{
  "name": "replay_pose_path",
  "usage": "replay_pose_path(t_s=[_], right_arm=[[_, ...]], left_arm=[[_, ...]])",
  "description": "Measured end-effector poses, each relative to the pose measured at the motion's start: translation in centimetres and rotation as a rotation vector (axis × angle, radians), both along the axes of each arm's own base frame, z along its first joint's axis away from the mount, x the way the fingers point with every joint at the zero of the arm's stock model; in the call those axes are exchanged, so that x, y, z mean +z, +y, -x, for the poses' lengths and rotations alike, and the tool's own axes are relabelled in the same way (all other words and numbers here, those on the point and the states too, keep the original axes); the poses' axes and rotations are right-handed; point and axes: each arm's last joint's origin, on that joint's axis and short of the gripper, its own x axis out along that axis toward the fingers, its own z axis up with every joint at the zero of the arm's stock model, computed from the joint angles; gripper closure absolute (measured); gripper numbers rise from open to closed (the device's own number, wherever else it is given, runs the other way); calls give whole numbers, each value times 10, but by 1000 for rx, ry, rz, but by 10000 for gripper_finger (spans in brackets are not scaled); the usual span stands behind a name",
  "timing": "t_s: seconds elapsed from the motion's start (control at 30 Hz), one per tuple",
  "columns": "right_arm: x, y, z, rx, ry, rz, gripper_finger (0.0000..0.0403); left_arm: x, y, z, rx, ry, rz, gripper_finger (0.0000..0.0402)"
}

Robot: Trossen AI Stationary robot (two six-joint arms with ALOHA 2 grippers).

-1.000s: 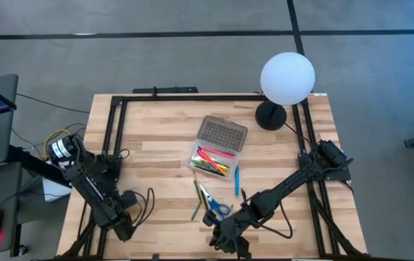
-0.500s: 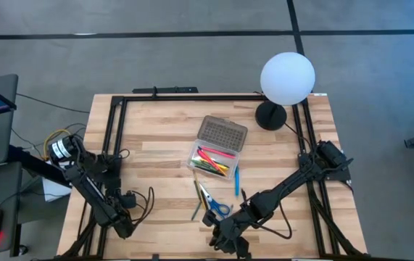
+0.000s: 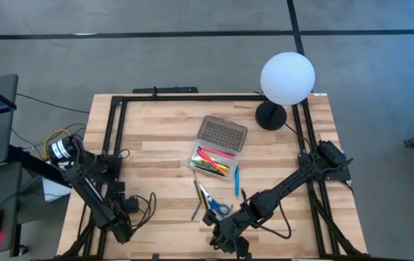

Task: Pick & place school supplies into a supply box
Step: Put the green crayon into the gray supply box

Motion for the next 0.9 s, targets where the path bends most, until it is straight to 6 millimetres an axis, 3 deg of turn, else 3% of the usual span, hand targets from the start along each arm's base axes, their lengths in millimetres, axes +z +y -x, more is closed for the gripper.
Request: replay_pose_path(t_s=[0.27, 0.43, 0.67, 0.9], right_arm=[[0, -2, -2, -13, 0, -9, 403], [0, -4, -3, -20, 0, -10, 403], [0, -7, -5, -36, 8, -18, 403], [0, -6, -4, -50, 26, -30, 403]], left_arm=[[19, -6, -8, 23, -119, -95, 278], [31, -9, -6, 129, -24, -89, 278], [25, -16, -3, 306, 43, 3, 278], [7, -21, 0, 253, 42, 161, 278]])
